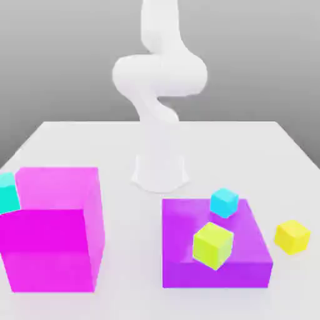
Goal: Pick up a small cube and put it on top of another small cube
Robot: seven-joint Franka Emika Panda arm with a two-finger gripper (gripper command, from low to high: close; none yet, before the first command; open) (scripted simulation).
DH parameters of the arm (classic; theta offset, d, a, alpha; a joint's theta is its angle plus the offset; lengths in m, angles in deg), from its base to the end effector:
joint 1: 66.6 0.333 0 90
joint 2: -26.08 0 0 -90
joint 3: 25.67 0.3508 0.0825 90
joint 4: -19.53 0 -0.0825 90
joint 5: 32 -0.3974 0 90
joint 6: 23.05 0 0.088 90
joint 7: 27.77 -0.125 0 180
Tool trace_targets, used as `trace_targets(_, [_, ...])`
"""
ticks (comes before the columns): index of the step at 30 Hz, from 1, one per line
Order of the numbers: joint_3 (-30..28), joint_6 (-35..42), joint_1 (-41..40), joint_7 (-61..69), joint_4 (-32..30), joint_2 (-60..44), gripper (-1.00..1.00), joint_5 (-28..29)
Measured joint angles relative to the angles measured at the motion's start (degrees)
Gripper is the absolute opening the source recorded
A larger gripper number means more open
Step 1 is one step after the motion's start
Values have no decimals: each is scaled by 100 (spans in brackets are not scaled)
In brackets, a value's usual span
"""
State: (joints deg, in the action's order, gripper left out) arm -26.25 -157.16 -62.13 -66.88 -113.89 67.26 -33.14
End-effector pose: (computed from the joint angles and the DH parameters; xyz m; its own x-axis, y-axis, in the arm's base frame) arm 0.3796 0.0250 0.6839 0.6213 -0.6026 0.5009 -0.4154 -0.7953 -0.4415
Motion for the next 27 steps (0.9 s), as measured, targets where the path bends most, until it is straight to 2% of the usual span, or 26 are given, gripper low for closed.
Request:
trace_targets(9, [-66, -837, 1547, 2426, -591, -1700, 0, -391])
trace_targets(18, [326, -1665, 2655, 4659, -1173, -3358, 0, -572])
trace_targets(22, [585, -2049, 3149, 5432, -1437, -4085, 0, -346])
trace_targets(27, [671, -2570, 3517, 5945, -1695, -5002, 0, 352])
